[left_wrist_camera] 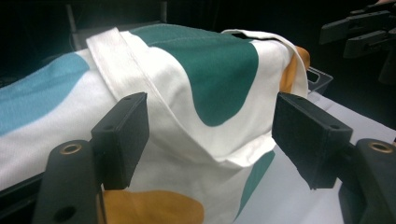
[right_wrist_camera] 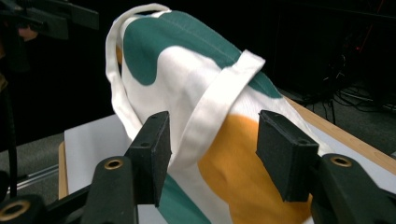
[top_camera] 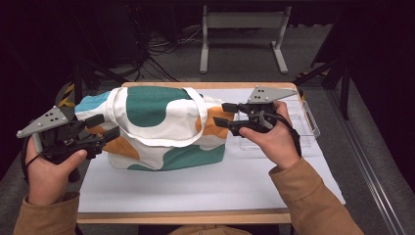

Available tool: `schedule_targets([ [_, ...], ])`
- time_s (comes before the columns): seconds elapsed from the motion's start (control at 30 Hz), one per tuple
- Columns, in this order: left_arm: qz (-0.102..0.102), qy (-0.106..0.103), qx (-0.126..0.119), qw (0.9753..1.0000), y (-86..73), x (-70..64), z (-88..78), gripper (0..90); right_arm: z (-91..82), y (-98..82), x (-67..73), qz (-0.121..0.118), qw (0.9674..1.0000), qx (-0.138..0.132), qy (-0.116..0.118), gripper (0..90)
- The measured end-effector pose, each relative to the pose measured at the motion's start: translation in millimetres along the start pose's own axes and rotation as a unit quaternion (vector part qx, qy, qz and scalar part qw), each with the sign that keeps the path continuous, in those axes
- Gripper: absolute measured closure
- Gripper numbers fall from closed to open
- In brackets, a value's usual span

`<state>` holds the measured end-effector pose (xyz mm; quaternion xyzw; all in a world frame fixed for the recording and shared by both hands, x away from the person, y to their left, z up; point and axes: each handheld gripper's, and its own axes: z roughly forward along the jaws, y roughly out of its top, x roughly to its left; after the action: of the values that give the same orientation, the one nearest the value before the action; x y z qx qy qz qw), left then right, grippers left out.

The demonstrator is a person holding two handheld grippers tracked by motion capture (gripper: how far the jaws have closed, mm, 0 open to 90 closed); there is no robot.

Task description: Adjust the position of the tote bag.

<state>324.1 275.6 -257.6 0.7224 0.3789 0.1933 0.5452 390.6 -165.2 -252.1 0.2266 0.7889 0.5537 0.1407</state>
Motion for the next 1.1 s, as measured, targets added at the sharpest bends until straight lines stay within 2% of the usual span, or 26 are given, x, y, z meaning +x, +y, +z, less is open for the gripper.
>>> schedule_targets([
  [0.13,0.006,0.011,-0.008,0.9999,6.4,1.4,2.2,28.7,14.2,12.0,-8.6,0.013,0.9998,0.004,-0.013,44.5],
  [0.2,0.001,0.012,-0.013,0.9998,10.9,4.4,4.1,28.9,17.3,13.9,-10.6,0.016,0.9998,0.004,-0.015,44.5],
  [0.33,-0.007,0.018,-0.014,0.9997,18.5,10.7,11.2,29.3,34.1,22.3,-17.3,0.029,0.9994,0.006,-0.016,44.5],
  [0.37,-0.008,0.027,-0.011,0.9995,22.8,14.7,17.6,29.4,38.5,24.7,-17.7,0.031,0.9994,0.006,-0.015,44.5],
  [0.43,-0.009,0.034,-0.012,0.9993,24.4,16.3,21.6,29.5,44.2,27.9,-17.9,0.035,0.9993,0.007,-0.014,44.1],
  [0.63,-0.008,0.030,-0.008,0.9995,24.6,14.9,26.9,30.3,60.7,32.6,-23.1,0.054,0.9984,0.013,-0.011,42.8],
  [0.67,-0.007,0.030,-0.007,0.9995,24.4,14.7,27.8,30.2,66.1,33.2,-25.9,0.069,0.9976,0.011,-0.005,41.6],
  [0.7,-0.008,0.029,-0.008,0.9995,24.1,14.5,27.9,30.2,66.1,33.2,-25.9,0.069,0.9976,0.011,-0.005,41.6],
  [0.8,-0.001,0.026,-0.011,0.9996,21.8,10.8,23.6,29.7,71.0,33.6,-26.8,0.081,0.9967,0.011,-0.006,40.2],
  [1.0,0.010,0.012,-0.015,0.9998,12.6,0.6,10.0,29.2,78.3,32.3,-26.6,0.087,0.9958,0.025,-0.012,39.8],
  [1.03,0.010,0.011,-0.014,0.9998,11.8,-0.4,8.8,29.3,79.3,32.2,-26.7,0.090,0.9955,0.026,-0.011,41.1],
  [1.1,0.016,0.008,-0.011,0.9998,9.7,-3.3,6.3,29.6,79.6,32.8,-26.8,0.093,0.9952,0.032,-0.004,51.1],
])
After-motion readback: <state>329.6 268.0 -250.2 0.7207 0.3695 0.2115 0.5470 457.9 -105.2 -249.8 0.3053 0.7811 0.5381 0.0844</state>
